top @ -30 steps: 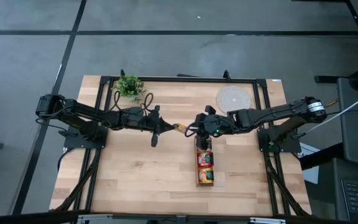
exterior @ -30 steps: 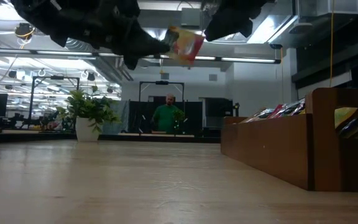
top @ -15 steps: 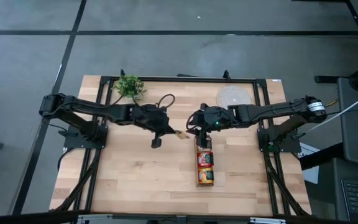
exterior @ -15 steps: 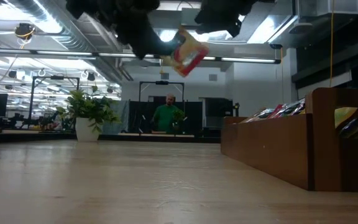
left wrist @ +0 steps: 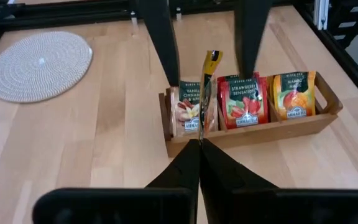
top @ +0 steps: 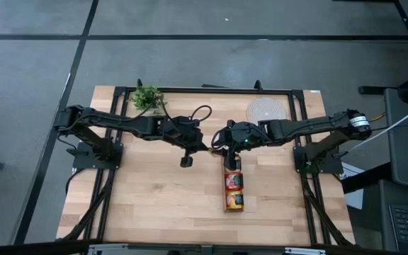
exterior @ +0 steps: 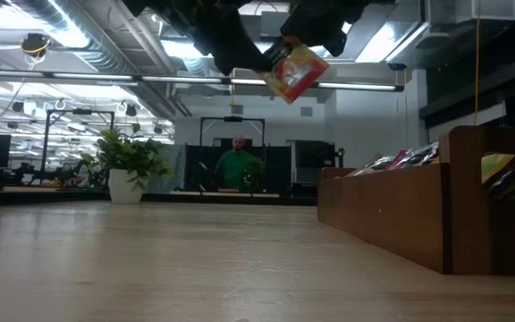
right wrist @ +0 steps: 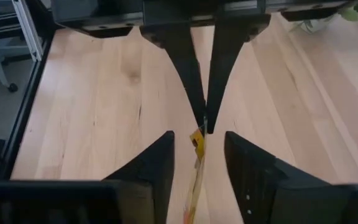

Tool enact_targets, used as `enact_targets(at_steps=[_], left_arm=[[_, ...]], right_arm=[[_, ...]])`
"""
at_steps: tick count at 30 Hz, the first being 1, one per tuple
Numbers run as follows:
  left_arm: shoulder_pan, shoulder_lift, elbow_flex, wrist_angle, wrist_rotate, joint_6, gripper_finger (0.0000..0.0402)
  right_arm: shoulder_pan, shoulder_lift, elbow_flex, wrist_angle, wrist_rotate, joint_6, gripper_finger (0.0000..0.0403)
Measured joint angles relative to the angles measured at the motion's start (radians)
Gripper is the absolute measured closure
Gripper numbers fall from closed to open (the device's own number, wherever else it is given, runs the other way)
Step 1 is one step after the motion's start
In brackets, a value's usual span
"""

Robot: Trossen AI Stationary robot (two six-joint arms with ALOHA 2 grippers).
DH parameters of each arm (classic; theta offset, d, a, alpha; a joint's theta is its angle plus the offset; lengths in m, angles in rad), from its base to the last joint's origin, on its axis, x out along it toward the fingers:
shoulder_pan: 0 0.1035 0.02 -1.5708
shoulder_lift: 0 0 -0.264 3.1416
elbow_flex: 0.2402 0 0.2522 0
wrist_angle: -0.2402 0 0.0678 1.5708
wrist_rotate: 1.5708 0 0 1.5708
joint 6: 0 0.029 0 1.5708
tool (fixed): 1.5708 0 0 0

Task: Pick & Place Tea
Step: Put the yellow tea bag into the right section of the wooden organizer

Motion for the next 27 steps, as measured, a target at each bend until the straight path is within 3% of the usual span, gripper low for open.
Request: enact_targets(at_steps=[4,10,17,27], left_arm=[[0.0,0.0,0.004,-0.007,0.0,-0.001,0.0399],[0.0,0.0,0.004,-0.008,0.0,0.0,0.0399],[0.0,0.0,0.004,-0.019,-0.013,0.003,0.0375],[0.029,0.0,-0.005,-0.135,0.038,0.025,0.0317]], right_arm=[[0.0,0.001,0.0,-0.002,0.0,0.0,0.0296],[0.0,0.001,0.0,-0.002,0.0,-0.007,0.039],[0.004,0.001,0.0,-0.022,0.033,0.03,0.0398],[0.132,0.001,0.0,-0.115,0.11,0.279,0.0399]])
